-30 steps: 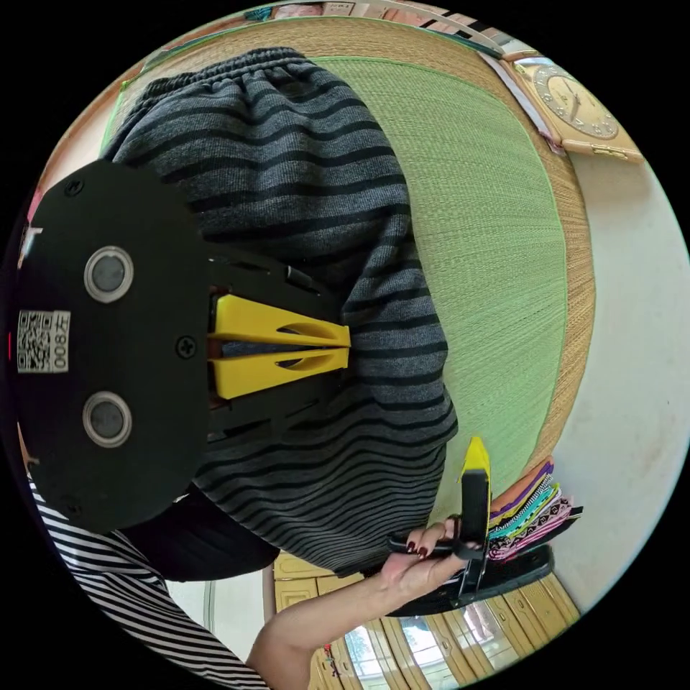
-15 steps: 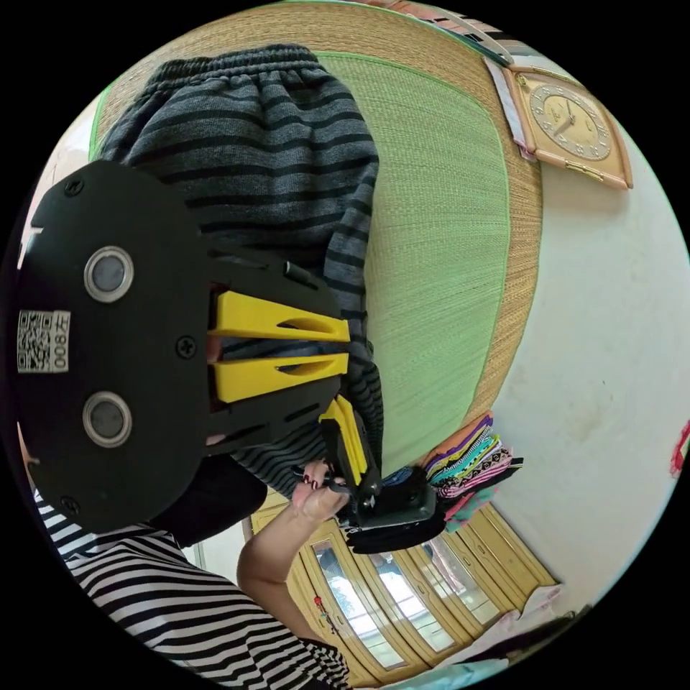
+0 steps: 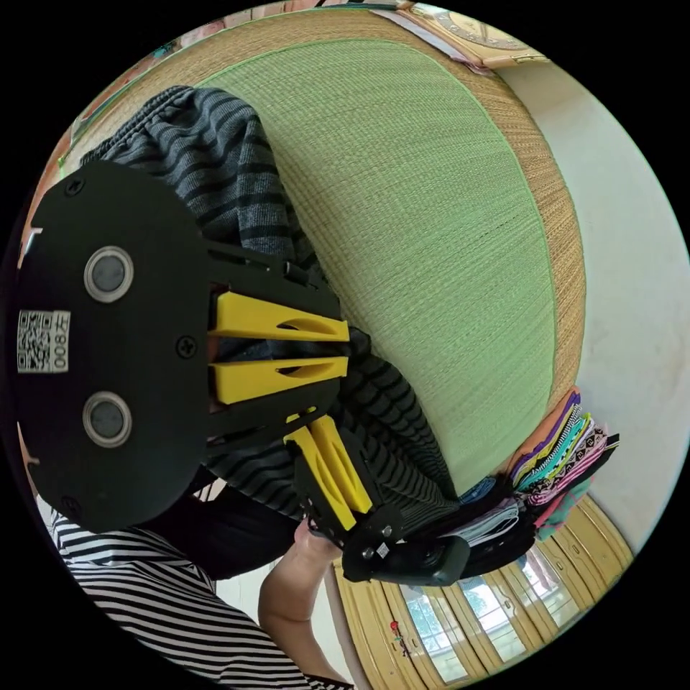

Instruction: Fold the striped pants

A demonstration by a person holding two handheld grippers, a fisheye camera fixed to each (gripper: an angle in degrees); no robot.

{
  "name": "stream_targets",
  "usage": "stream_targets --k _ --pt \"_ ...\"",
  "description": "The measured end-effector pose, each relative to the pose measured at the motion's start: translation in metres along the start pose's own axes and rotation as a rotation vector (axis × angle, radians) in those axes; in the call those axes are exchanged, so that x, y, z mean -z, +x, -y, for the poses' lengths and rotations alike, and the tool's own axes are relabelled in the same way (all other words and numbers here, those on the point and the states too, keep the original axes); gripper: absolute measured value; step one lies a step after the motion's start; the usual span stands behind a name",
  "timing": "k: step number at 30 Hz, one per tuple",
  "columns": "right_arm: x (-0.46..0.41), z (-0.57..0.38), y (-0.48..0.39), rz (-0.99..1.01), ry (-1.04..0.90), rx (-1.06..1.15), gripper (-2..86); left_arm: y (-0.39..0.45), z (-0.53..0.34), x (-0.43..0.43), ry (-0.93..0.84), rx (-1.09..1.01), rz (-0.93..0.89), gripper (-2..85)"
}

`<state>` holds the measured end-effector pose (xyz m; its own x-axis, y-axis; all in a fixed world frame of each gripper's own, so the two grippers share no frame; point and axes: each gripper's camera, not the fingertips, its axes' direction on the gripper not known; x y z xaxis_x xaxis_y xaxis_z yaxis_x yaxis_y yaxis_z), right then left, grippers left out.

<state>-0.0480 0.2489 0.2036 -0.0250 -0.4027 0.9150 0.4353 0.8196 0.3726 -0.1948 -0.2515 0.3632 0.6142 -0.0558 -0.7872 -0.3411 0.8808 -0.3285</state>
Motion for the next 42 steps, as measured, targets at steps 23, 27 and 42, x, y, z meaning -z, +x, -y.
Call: stream_targets --k 23,27,42 --pt "0.0 0.14 -0.001 -0.017 -0.109 0.087 3.1 -0.044 -0.065 0.115 0.408 0.311 -0.235 0.9" --pt "0.012 0.151 0.005 0.036 -0.064 0.074 1.9 -0.038 -0.085 0.125 0.408 0.307 -0.286 0.3" --pt "-0.012 0.216 0.047 -0.109 -0.224 0.018 0.5 -0.003 -0.113 0.102 0.086 0.284 -0.107 0.0"
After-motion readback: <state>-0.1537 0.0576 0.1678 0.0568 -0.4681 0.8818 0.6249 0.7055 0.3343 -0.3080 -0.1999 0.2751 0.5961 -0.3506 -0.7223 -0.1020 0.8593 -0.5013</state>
